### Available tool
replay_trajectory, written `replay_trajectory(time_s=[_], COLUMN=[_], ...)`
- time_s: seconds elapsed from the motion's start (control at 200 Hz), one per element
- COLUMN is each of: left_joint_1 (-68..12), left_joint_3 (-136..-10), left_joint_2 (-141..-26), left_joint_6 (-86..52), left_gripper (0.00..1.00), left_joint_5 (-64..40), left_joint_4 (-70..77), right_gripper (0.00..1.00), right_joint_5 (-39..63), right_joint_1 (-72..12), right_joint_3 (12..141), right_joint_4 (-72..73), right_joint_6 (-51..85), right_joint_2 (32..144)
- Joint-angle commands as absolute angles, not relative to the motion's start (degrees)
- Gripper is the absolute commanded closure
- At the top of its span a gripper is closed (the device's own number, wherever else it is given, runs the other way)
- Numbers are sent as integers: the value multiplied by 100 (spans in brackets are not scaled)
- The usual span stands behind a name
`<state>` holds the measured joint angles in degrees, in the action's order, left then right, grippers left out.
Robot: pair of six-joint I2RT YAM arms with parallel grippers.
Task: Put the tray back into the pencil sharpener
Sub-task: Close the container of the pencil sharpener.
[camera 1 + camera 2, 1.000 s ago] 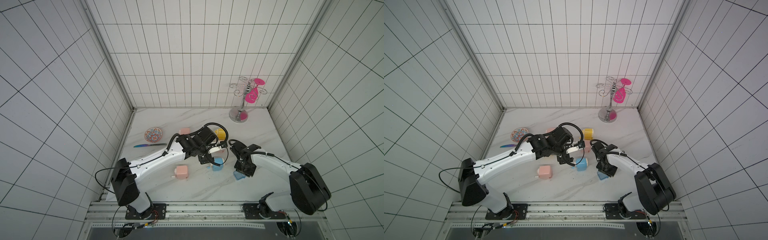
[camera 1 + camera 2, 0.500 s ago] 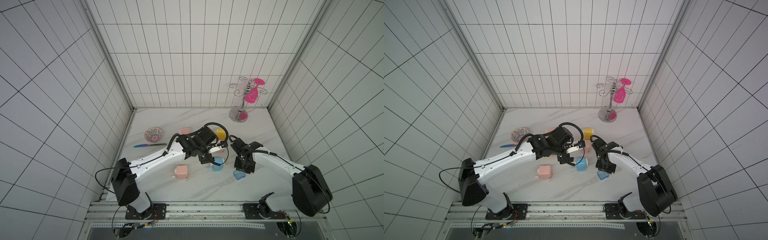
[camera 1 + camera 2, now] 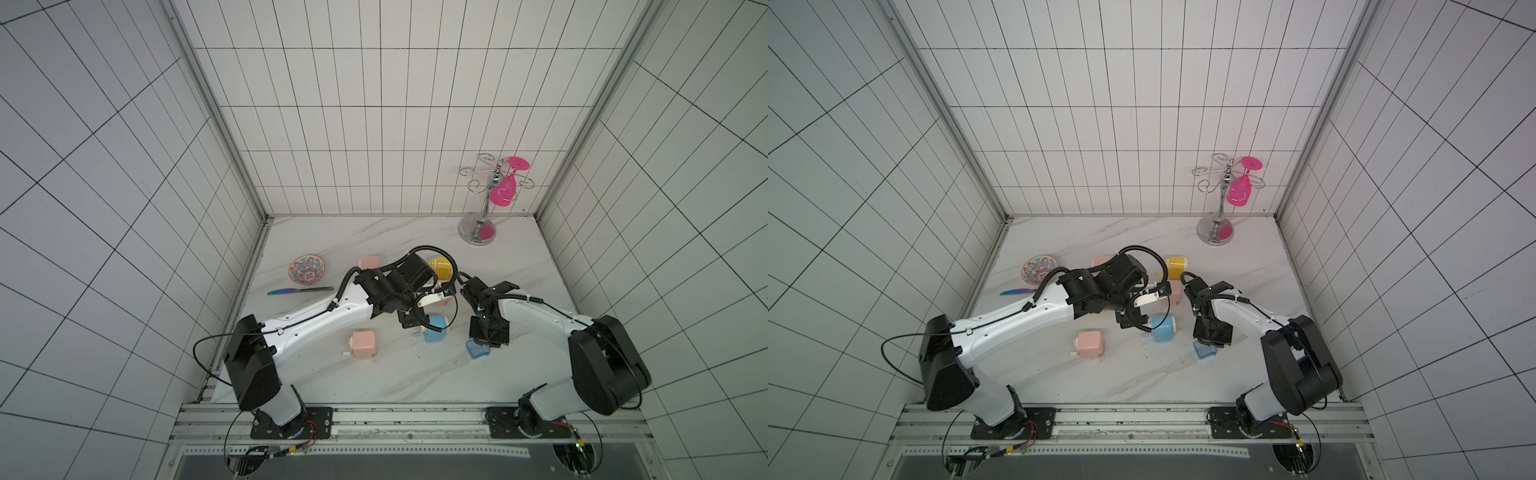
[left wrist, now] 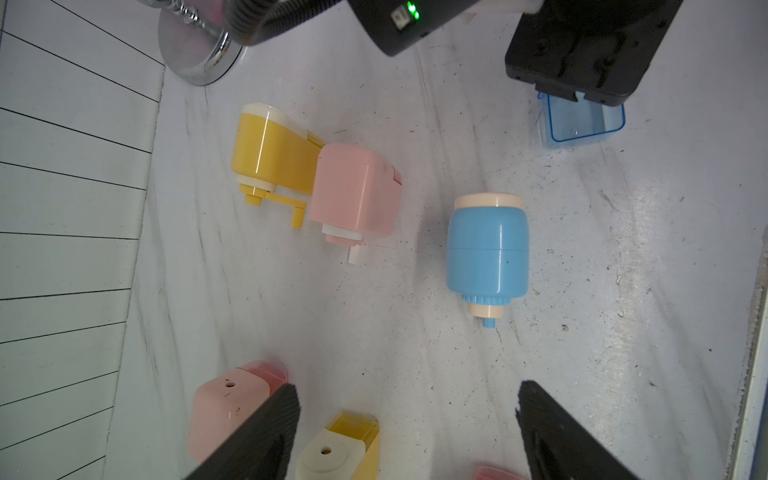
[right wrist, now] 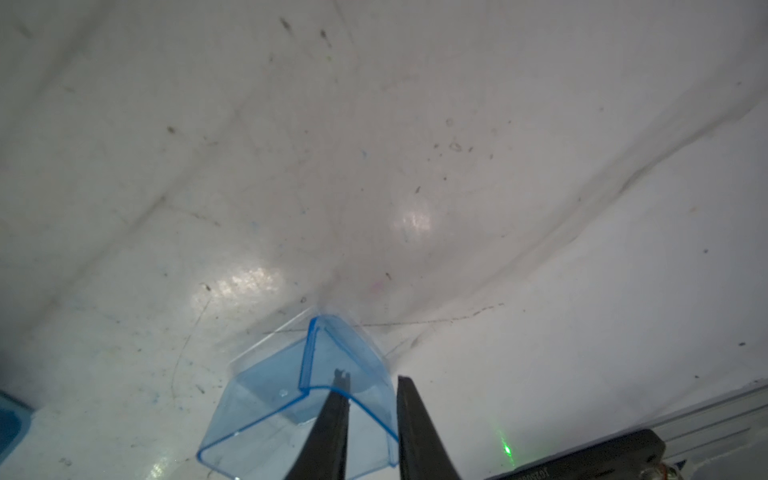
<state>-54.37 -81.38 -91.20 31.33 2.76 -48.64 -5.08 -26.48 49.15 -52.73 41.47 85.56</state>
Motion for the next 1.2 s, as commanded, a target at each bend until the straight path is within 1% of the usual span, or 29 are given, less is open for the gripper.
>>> replay_trajectory(time_s=[0.0,0.07,0.52,0.7,0.81,0.88,0.974,1.194], left_joint_1=[-5414,-5414,-5461,-5764,-5960,-6058,-6124,-6135], left_joint_3=[-8148,-8152,-8192,-8259,-8316,-8332,-8383,-8524], left_joint_2=[-9210,-9226,-9415,-9713,-10015,-10198,-10372,-10517], left_joint_6=[3146,3146,3216,3343,3477,3612,3769,3984], left_gripper=[14,15,15,14,14,10,8,11], left_joint_5=[193,177,186,627,945,1077,1142,1114], left_joint_4=[-4806,-4805,-4814,-4911,-4962,-4960,-4900,-4550], right_gripper=[83,86,95,99,99,100,100,100], right_joint_5=[-532,-519,-378,-360,-387,-403,-422,-171], right_joint_1=[-2585,-2576,-2472,-2370,-2325,-2307,-2268,-2111], right_joint_3=[4978,4966,4690,4641,4703,4773,4849,4904], right_joint_4=[-5277,-5271,-5134,-5174,-5277,-5346,-5404,-5336], right_joint_6=[4058,4027,4030,3983,3900,3844,3768,3665], right_joint_2=[8539,8525,8116,7832,7727,7700,7688,7675])
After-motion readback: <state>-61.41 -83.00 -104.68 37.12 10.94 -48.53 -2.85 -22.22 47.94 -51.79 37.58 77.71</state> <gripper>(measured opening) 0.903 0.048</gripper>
